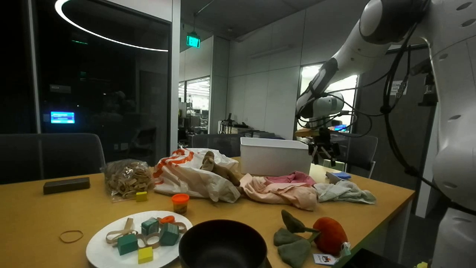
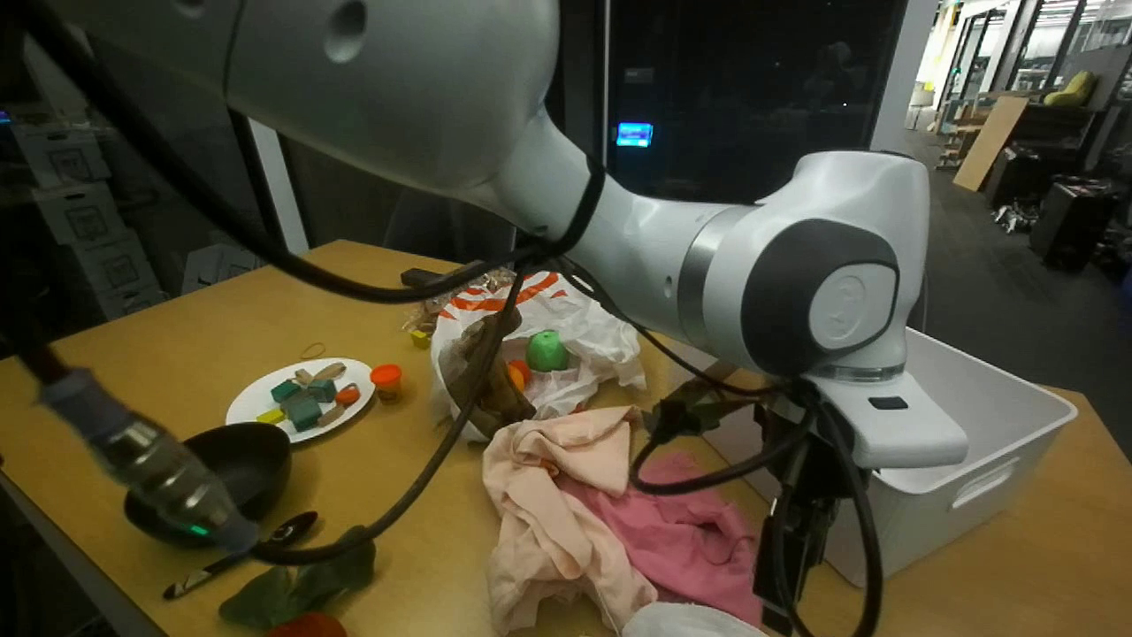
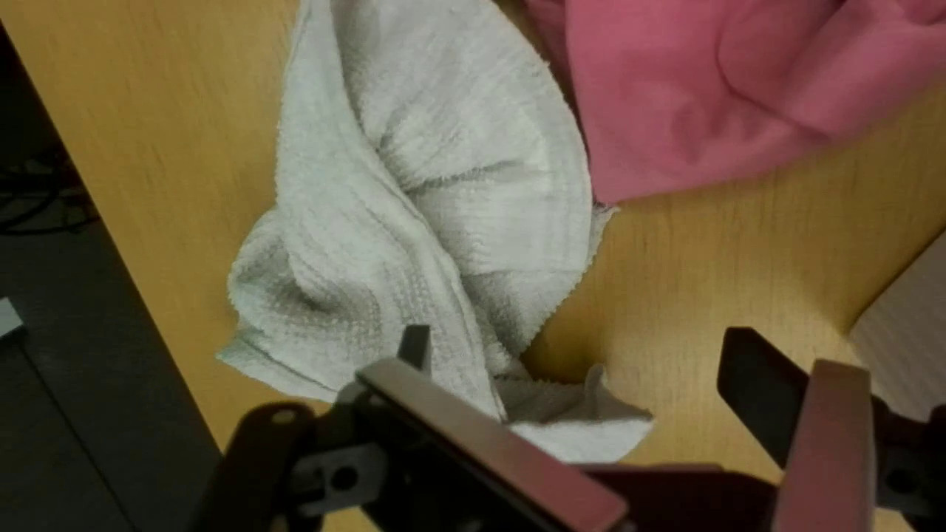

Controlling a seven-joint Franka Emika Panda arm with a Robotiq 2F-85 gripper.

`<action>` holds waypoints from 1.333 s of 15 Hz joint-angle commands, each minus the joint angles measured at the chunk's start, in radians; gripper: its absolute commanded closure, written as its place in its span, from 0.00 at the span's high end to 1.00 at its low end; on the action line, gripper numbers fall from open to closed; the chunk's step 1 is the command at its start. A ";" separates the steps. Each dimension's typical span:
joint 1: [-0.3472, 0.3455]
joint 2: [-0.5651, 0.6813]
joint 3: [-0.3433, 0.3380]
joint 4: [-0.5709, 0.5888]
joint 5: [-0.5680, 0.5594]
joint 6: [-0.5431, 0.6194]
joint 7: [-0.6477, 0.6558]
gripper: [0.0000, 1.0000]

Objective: Stack up the shirts on the table

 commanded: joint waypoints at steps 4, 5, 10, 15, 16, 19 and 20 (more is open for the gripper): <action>0.012 -0.018 -0.001 -0.034 -0.032 0.096 0.015 1.00; 0.023 -0.011 0.000 -0.032 -0.043 0.106 0.039 1.00; 0.027 0.061 0.007 -0.032 -0.030 0.049 0.040 1.00; 0.030 0.095 -0.021 -0.096 -0.048 -0.008 0.086 1.00; 0.029 0.101 -0.024 -0.104 -0.047 -0.019 0.088 1.00; 0.027 0.114 -0.026 -0.114 -0.034 -0.028 0.099 0.75; 0.027 0.114 -0.026 -0.116 -0.030 -0.025 0.105 0.68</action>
